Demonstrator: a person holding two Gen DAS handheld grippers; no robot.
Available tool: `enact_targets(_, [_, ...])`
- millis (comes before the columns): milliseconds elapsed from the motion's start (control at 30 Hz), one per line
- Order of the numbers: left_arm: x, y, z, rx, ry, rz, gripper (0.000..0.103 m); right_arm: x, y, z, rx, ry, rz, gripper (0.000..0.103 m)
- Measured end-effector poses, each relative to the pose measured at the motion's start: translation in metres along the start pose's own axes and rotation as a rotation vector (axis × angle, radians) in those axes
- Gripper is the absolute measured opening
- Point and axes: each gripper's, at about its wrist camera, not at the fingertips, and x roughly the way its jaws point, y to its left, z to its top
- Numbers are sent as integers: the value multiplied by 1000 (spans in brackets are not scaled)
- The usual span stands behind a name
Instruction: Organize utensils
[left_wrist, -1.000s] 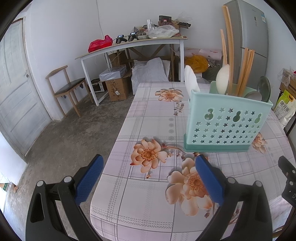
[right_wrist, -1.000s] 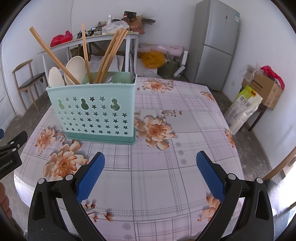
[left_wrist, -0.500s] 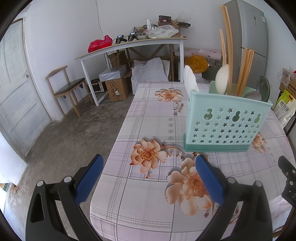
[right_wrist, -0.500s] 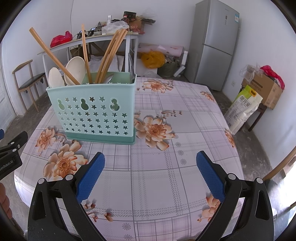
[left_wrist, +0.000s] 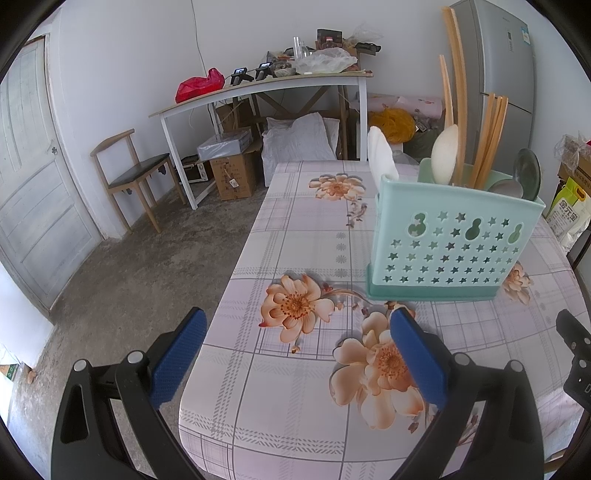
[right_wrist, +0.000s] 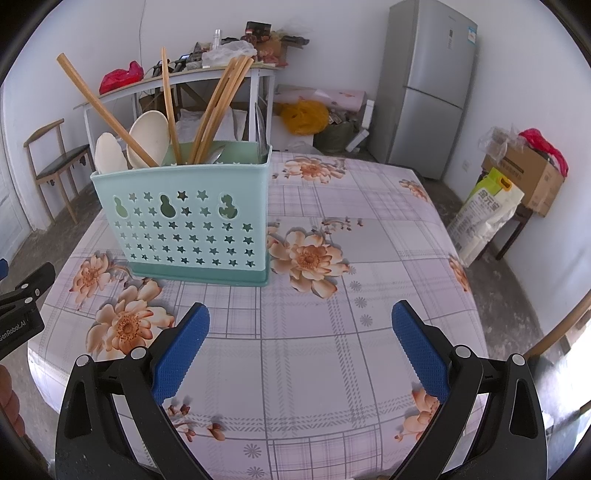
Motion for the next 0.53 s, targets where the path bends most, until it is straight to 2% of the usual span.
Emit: enact_targets(533, [5, -5, -1, 4, 14, -14, 97, 0, -1, 0, 1, 0, 2, 95])
